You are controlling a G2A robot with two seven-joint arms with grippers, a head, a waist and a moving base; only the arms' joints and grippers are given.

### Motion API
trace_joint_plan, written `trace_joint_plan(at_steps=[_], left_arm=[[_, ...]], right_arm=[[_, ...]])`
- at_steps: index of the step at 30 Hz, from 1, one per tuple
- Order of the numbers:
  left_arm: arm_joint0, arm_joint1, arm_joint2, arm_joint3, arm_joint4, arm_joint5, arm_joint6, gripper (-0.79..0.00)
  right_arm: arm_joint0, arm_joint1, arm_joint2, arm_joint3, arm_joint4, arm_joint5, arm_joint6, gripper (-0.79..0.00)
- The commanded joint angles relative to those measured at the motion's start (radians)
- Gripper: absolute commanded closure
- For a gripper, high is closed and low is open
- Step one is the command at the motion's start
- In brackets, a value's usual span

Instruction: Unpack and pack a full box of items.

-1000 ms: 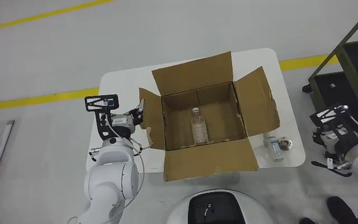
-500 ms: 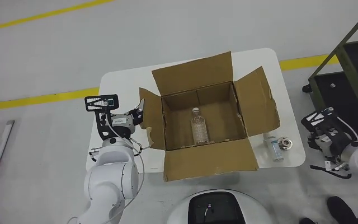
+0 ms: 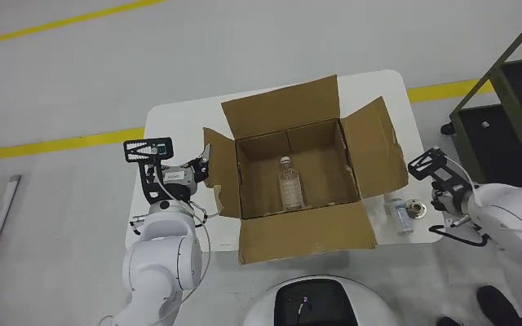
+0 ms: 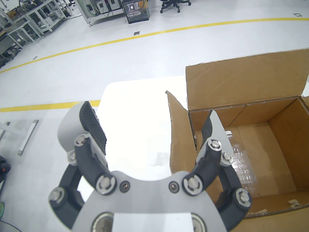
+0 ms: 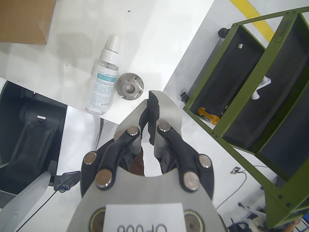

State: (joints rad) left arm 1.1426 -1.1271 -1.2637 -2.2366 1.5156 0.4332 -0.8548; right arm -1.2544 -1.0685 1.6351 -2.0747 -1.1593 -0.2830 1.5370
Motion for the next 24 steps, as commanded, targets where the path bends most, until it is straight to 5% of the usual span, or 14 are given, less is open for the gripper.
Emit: trace_joint_plan(at_steps=[1,3,10,24], left_arm=[[0.0,0.0,0.0,0.0,0.0,0.0,0.0,-0.785],[0.0,0.0,0.0,0.0,0.0,0.0,0.0,-0.785],[0.0,0.0,0.0,0.0,0.0,0.0,0.0,-0.785],[0.0,0.0,0.0,0.0,0.0,0.0,0.0,-0.785]], right_arm=[[0.013,0.008,-0.015,0.031,0.01,-0.001,-0.001,-0.135],[0.025,0.018,-0.028,0.052,0.007,-0.001,-0.001,-0.262],[0.032,0.046,-0.058,0.104,0.033,-0.001,-0.001,-0.351],[0.034,0.069,-0.119,0.169,0.057,0.028,-0.001,-0.351]])
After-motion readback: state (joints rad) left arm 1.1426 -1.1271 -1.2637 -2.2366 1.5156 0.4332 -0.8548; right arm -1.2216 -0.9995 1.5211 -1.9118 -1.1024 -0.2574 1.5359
